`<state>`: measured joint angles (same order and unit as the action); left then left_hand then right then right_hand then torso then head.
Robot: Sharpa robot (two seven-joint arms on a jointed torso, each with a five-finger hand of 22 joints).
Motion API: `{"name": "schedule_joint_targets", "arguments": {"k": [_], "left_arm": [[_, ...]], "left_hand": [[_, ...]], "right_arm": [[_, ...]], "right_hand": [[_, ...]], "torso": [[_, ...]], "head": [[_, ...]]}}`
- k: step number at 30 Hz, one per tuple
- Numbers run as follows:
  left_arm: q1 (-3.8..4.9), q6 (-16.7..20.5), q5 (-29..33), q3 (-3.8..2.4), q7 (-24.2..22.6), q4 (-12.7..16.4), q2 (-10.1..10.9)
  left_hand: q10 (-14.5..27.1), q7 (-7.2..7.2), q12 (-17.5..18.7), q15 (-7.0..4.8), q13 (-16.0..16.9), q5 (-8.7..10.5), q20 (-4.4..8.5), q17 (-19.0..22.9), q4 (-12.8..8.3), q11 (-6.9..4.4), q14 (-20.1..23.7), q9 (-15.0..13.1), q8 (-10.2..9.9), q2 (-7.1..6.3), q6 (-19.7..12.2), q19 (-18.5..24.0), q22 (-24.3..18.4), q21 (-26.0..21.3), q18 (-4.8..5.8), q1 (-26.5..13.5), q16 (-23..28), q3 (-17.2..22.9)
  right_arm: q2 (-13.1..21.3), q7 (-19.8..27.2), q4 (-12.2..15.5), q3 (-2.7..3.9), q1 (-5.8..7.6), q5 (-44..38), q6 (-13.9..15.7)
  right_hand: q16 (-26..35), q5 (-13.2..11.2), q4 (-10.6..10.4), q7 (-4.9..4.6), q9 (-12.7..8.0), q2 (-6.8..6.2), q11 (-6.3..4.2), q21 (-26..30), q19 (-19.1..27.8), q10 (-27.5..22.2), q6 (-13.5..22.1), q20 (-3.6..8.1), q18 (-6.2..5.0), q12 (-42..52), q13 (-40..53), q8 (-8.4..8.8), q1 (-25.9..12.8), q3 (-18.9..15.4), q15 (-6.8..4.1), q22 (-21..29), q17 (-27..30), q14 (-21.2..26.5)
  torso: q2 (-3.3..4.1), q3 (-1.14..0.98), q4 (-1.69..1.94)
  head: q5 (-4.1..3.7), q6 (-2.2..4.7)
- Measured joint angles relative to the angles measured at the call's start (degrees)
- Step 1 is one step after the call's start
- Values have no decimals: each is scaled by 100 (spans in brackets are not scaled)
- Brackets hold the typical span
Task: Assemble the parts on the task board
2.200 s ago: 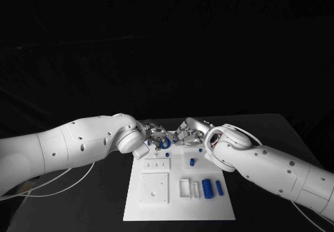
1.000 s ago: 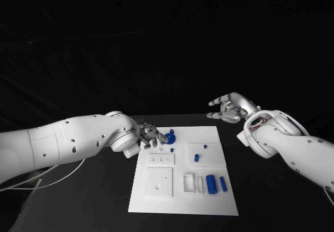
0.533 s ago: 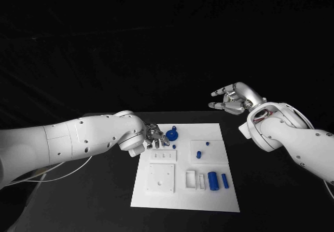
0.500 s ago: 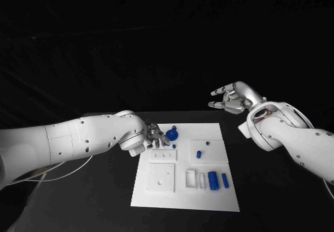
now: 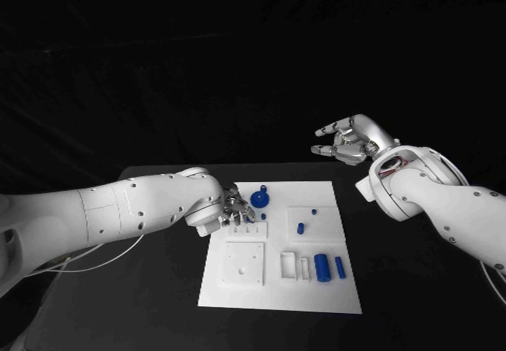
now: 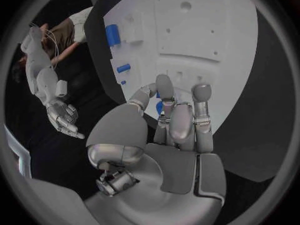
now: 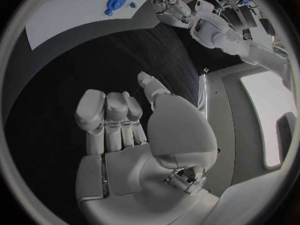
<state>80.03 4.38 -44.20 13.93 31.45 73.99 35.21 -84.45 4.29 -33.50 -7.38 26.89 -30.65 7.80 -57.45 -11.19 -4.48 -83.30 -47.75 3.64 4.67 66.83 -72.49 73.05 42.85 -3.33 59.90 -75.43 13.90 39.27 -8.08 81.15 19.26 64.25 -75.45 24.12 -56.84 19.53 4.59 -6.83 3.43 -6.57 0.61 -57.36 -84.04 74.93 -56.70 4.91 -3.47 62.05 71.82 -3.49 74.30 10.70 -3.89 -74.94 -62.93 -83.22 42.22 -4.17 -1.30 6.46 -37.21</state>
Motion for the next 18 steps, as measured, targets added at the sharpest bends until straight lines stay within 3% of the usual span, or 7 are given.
{"name": "schedule_joint_targets", "arguments": {"k": [4, 18], "left_arm": [[-36, -38, 11, -1, 27, -58, -22], [-154, -53, -19, -1, 52, -153, -77]], "left_hand": [[0, 0, -27, -9, -33, -99, 20, 9, -1, 0, 8, -2, -7, 3, 0, -20, 44, -26, 26, -3, -40, 0], [1, 0, -166, -8, -305, -82, 51, 70, -9, 0, 8, -8, 19, 54, 0, -51, 190, -112, 41, -55, -86, -8]], "right_arm": [[-7, -18, 0, 1, 2, 28, 6], [-5, -65, -15, 3, 3, 87, 12]], "right_hand": [[0, -73, 0, 0, 0, -23, 0, 0, 0, 0, 0, 0, 0, 0, 0, 0, -23, 0, 0, 0, 0, 0], [0, -125, 0, 0, -1, -23, 0, 0, 0, 0, 1, 0, 0, -23, -5, 0, -23, 0, 0, 1, 0, 0]], "torso": [[2, 3, 3], [2, 10, 10]], "head": [[-3, -29], [13, -65]]}}
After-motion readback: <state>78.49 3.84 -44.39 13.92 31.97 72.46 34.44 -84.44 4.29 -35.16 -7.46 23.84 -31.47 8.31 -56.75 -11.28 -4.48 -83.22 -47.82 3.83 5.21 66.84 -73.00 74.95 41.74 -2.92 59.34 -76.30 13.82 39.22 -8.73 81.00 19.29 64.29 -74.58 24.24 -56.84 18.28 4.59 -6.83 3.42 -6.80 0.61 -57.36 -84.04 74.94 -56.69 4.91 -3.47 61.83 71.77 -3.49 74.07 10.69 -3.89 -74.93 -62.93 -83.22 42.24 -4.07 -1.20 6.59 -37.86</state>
